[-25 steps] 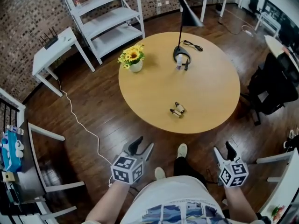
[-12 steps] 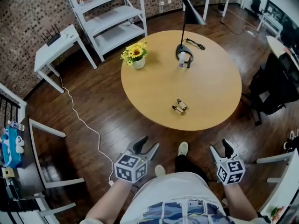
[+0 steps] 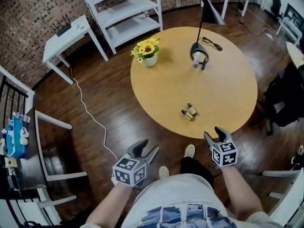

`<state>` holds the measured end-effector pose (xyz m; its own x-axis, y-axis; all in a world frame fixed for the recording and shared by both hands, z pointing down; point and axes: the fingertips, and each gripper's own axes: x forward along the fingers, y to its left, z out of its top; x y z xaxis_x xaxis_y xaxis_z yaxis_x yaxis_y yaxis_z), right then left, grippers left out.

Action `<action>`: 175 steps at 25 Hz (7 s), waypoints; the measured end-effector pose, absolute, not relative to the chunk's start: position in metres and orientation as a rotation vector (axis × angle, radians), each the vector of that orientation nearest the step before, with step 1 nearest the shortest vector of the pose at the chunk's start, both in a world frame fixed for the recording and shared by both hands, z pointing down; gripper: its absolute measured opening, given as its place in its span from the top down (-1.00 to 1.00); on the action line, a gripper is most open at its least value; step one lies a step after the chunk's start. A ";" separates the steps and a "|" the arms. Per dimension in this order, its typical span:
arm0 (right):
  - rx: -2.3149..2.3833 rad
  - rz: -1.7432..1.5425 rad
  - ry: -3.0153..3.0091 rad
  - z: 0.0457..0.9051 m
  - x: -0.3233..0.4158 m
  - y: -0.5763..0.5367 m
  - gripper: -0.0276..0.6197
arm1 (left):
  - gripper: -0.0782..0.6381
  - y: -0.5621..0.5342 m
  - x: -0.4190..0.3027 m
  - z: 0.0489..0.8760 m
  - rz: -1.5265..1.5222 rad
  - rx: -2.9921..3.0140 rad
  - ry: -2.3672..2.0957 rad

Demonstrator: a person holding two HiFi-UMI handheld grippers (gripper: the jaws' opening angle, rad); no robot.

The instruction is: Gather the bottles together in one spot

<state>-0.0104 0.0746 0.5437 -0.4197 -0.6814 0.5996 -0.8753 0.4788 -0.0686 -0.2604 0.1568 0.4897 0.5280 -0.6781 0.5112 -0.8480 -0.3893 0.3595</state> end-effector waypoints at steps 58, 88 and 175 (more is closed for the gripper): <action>1.345 0.336 -2.414 0.498 0.201 -0.088 0.02 | 0.58 -0.216 0.127 0.451 0.515 2.507 -0.871; 1.439 0.674 -2.164 0.560 0.292 -0.065 0.02 | 0.58 -0.431 0.108 0.624 0.845 2.318 -1.478; 0.900 0.261 -2.168 0.616 -0.090 0.024 -0.04 | 0.29 0.161 -0.297 0.500 0.402 2.118 -1.316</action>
